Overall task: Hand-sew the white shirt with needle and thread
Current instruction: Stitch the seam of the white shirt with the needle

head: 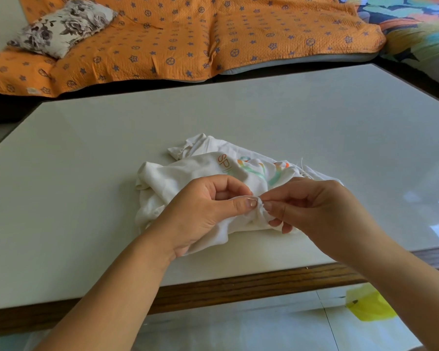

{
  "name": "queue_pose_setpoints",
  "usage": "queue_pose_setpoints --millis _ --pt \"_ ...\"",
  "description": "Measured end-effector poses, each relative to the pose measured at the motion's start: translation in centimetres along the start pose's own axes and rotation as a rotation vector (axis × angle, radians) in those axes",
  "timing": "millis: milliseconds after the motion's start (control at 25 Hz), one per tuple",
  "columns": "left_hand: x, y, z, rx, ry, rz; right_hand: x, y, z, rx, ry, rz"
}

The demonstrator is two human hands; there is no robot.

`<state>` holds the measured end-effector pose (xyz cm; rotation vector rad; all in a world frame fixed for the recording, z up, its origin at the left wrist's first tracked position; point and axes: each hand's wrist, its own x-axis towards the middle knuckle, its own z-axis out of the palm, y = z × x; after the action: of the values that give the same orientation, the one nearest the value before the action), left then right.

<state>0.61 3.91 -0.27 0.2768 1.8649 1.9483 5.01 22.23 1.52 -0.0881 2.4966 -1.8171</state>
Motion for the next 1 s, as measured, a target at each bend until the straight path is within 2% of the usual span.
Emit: queue_pose_setpoints --millis 200,400,640,720,840,920,1000 --pt "0.1 -0.5 0.4 0.046 0.026 -0.027 -0.1 -0.1 0.1 -0.041 0.069 -0.020" --pt "0.2 -0.5 0.5 -0.013 0.045 -0.040 -0.6 -0.4 0.4 -0.114 0.065 -0.114" --pt "0.0 -0.2 0.6 -0.037 0.022 -0.080 0.3 0.1 0.2 -0.061 0.168 -0.103" --pt "0.0 -0.1 0.7 -0.051 0.045 -0.090 0.7 -0.4 -0.3 0.161 0.168 -0.047" --pt "0.1 -0.1 0.7 -0.017 0.058 -0.088 1.6 -0.8 -1.2 0.770 0.085 0.173" --pt "0.0 0.0 0.6 0.047 0.042 -0.087 2.4 -0.3 -2.0 0.944 0.132 0.224" --pt "-0.2 0.1 0.4 0.114 0.013 -0.090 3.3 0.3 -2.8 0.955 0.205 0.170"
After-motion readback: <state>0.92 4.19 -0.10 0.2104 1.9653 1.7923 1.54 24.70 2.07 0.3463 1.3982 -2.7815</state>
